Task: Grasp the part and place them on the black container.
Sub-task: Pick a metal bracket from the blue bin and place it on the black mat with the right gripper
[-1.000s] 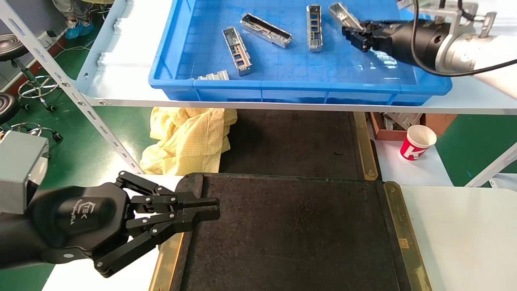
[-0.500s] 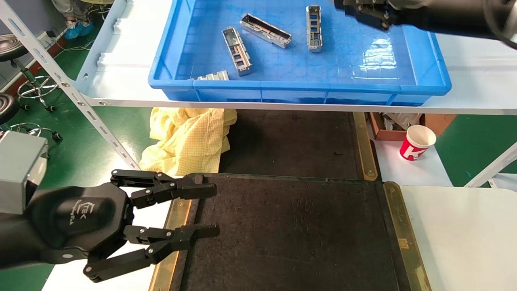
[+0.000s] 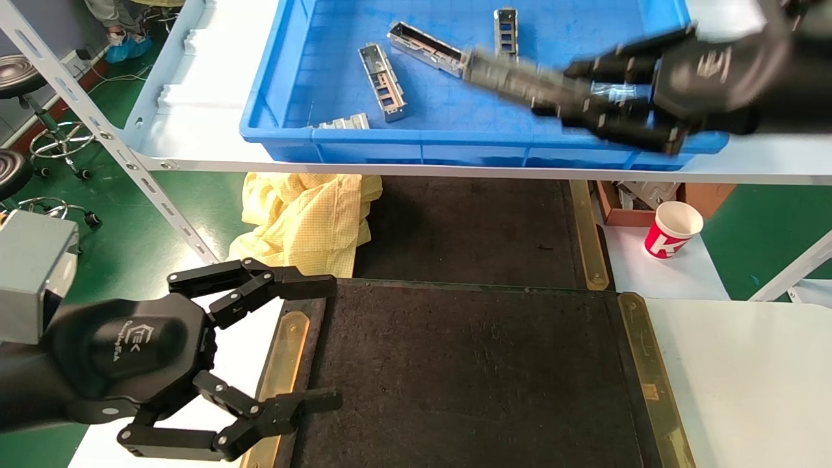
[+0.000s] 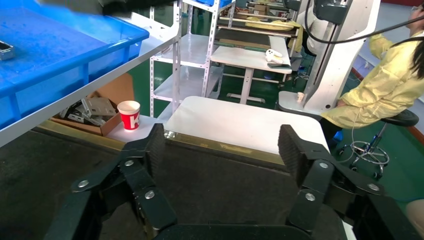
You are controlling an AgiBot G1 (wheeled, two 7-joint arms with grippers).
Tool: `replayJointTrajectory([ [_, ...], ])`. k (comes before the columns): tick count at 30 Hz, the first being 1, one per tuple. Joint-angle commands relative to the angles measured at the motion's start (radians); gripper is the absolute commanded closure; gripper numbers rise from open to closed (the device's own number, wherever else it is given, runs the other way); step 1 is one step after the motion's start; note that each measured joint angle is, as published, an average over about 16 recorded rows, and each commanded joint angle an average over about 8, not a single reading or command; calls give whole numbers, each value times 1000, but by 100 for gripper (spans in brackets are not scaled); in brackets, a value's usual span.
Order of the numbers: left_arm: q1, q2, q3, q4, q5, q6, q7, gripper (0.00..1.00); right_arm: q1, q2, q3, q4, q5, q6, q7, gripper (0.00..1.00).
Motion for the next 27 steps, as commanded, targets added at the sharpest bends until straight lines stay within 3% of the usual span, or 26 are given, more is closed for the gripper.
replayJointTrajectory([
  [1, 0, 0, 0, 0, 0, 0, 0, 0, -40, 25, -24, 77, 37, -1, 20, 100],
  [6, 0, 0, 0, 0, 0, 0, 0, 0, -146, 89, -118, 257, 164, 5, 67, 100],
  [11, 0, 0, 0, 0, 0, 0, 0, 0, -220, 96, -204, 312, 228, 15, 21, 100],
  [16, 0, 0, 0, 0, 0, 0, 0, 0, -275, 39, -253, 252, 251, 29, -92, 100],
  [27, 0, 0, 0, 0, 0, 0, 0, 0, -316, -157, -307, -8, 207, 65, -329, 100],
])
